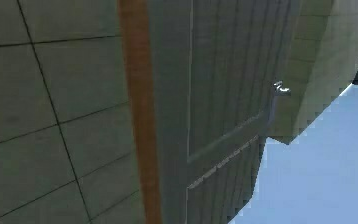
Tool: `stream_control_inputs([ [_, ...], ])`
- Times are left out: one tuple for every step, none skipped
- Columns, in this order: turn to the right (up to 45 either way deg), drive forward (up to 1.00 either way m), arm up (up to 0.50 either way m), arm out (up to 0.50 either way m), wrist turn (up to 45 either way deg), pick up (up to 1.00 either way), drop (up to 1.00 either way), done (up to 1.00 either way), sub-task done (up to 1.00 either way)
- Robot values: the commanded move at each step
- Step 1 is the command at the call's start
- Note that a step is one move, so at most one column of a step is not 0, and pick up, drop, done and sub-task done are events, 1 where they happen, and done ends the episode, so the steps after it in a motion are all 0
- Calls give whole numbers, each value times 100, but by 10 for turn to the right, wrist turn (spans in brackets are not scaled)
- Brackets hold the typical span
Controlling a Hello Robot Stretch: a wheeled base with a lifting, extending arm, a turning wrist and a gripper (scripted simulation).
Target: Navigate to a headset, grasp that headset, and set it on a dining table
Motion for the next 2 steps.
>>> stream_control_inputs([
  [450,0,0,0,0,0,0,0,0],
  [0,45,0,0,0,0,0,0,0],
])
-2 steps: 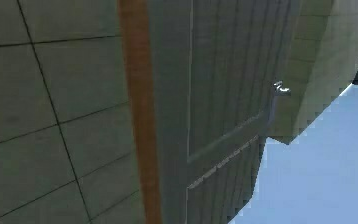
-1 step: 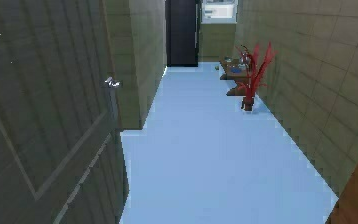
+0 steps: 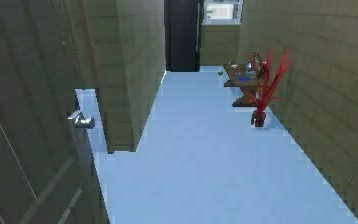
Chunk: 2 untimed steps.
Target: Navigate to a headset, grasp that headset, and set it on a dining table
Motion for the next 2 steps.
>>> stream_control_inputs([
  [0,100,0,0,0,0,0,0,0],
  [330,0,0,0,0,0,0,0,0],
])
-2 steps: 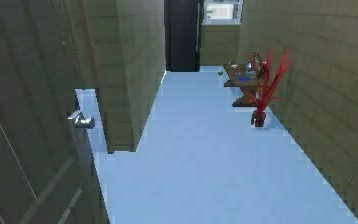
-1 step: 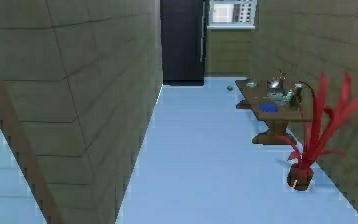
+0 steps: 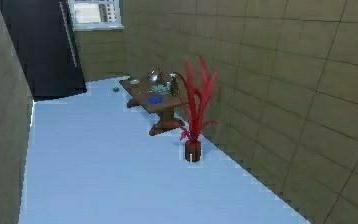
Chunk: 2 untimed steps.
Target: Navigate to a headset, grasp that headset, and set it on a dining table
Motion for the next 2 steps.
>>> stream_control_inputs([
  [0,5,0,0,0,0,0,0,0],
  [-450,0,0,0,0,0,0,0,0],
])
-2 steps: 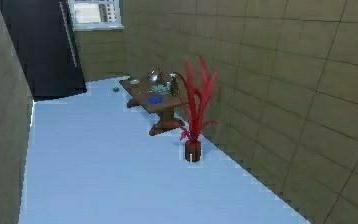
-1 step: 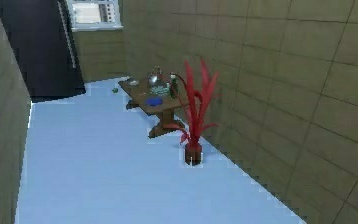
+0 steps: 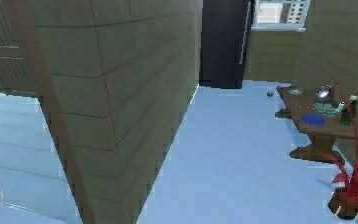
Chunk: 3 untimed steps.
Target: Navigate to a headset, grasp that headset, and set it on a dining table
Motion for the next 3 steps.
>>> stream_control_inputs([
  [-390,0,0,0,0,0,0,0,0],
  [0,30,0,0,0,0,0,0,0],
  [-150,0,0,0,0,0,0,0,0],
])
